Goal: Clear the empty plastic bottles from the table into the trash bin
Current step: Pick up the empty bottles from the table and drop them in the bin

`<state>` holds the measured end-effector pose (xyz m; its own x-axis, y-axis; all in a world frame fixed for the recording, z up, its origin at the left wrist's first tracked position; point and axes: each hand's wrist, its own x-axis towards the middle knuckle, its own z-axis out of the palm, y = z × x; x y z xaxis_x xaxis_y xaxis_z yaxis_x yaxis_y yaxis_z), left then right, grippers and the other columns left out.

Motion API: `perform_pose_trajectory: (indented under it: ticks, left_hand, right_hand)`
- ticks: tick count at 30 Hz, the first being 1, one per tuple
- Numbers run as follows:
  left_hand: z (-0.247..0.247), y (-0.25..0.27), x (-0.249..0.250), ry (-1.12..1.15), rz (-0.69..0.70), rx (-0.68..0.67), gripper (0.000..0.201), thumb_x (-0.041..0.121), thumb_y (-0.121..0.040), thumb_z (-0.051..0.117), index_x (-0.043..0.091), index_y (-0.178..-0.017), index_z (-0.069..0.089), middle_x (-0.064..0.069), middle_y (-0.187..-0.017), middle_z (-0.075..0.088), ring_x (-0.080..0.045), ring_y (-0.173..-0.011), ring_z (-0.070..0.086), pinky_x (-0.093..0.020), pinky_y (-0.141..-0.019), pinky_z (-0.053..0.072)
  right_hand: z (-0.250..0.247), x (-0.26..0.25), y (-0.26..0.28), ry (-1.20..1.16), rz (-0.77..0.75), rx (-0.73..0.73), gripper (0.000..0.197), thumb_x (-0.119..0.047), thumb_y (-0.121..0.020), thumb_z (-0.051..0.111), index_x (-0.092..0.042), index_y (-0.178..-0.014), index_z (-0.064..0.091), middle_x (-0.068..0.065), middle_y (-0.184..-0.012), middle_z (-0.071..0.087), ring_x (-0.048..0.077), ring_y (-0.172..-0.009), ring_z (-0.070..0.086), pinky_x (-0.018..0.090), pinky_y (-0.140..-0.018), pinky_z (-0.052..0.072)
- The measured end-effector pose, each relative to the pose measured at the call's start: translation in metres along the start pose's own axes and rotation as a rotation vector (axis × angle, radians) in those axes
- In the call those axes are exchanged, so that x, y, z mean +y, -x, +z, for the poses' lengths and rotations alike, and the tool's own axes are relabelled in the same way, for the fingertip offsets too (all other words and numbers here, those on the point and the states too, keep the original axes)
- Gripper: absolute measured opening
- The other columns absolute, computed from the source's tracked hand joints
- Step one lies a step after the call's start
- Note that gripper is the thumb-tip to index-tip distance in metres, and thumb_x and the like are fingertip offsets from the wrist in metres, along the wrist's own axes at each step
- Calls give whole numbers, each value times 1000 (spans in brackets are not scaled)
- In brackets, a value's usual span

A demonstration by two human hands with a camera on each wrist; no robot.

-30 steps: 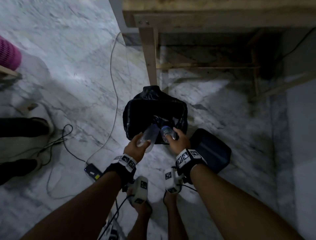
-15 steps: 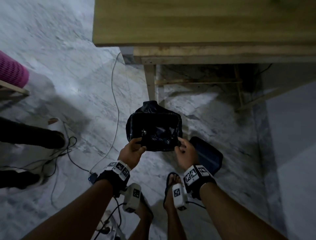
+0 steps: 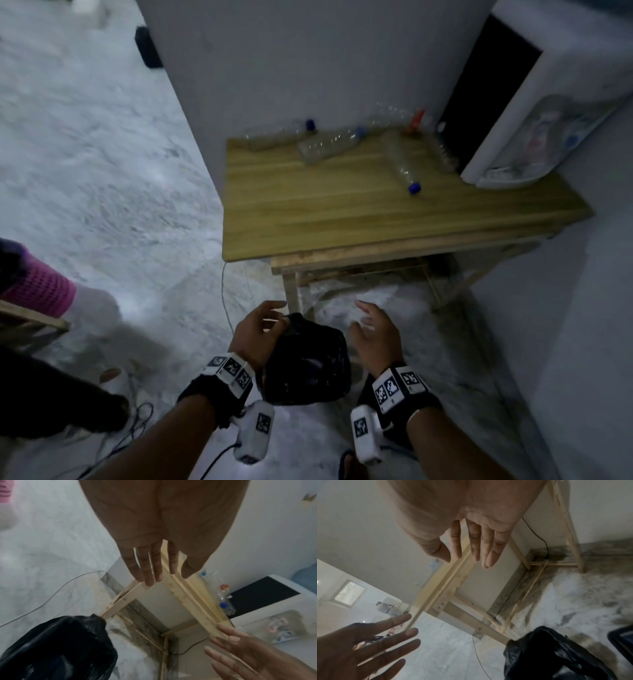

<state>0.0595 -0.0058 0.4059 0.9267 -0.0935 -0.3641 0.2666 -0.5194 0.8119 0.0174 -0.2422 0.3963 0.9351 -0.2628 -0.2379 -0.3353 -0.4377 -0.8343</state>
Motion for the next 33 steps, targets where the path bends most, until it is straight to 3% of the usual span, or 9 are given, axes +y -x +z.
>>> perform_pose_trajectory:
  ticks: [3, 6, 10, 14, 18, 23, 27, 33]
  left_hand:
    - [-14, -14, 47, -23, 72, -2, 25, 26, -92, 64, 29, -117, 66, 2, -101, 73, -7, -92, 69, -16, -68, 50]
    - [-23, -36, 91, -47, 135, -12, 26, 24, -91, 65, 27, -117, 66, 0, -103, 72, -10, -93, 69, -25, -74, 52]
    - [-31, -87, 141, -140, 200, -17, 30, 29, -90, 65, 27, -120, 64, -1, -108, 71, -15, -96, 70, -26, -74, 50]
    - [-33, -158, 186, -315, 266, 51, 36, 34, -90, 65, 26, -125, 62, -2, -116, 65, -19, -106, 64, -30, -86, 48]
    - [-29, -238, 217, -526, 269, 92, 46, 38, -89, 64, 27, -133, 56, -10, -135, 53, -31, -124, 53, -40, -100, 46]
    - [-22, -327, 236, -743, 225, 113, 60, 47, -87, 63, 34, -142, 45, -9, -150, 40, -35, -137, 39, -52, -111, 38]
    - [-11, -375, 236, -848, 170, 116, 74, 52, -84, 64, 44, -149, 30, -7, -160, 26, -39, -143, 29, -56, -114, 34]
    - [6, -417, 225, -911, 123, 78, 83, 51, -84, 65, 50, -151, 16, -5, -165, 15, -40, -149, 18, -60, -115, 30]
  right_hand:
    - [-29, -27, -12, -32, -10, 55, 41, -19, -90, 58, -24, -130, 58, 3, -132, 57, 20, -119, 57, 37, -95, 51]
    - [-57, -49, -31, 2, -63, 93, 42, -21, -91, 58, -25, -133, 56, 1, -132, 57, 16, -116, 57, 32, -89, 50]
    - [-89, -74, -82, 82, -95, 110, 42, -22, -91, 58, -21, -133, 54, 3, -139, 51, 23, -125, 54, 34, -97, 48]
    - [-111, -88, -155, 177, -118, 136, 47, -24, -87, 59, -25, -133, 54, 1, -139, 50, 22, -127, 50, 29, -96, 41]
    - [-123, -87, -234, 278, -136, 145, 56, -26, -83, 61, -28, -138, 49, 4, -150, 40, 29, -133, 44, 37, -103, 43]
    - [-138, -85, -320, 490, -73, 135, 71, -40, -82, 59, -36, -148, 32, 6, -162, 20, 33, -145, 25, 46, -114, 31]
    - [-140, -77, -366, 615, -87, 123, 79, -43, -80, 62, -43, -149, 24, 1, -166, 6, 32, -149, 15, 50, -115, 28]
    - [-127, -55, -401, 634, -111, 37, 86, -36, -80, 64, -47, -150, 16, -2, -166, 0, 34, -147, 19, 53, -113, 32]
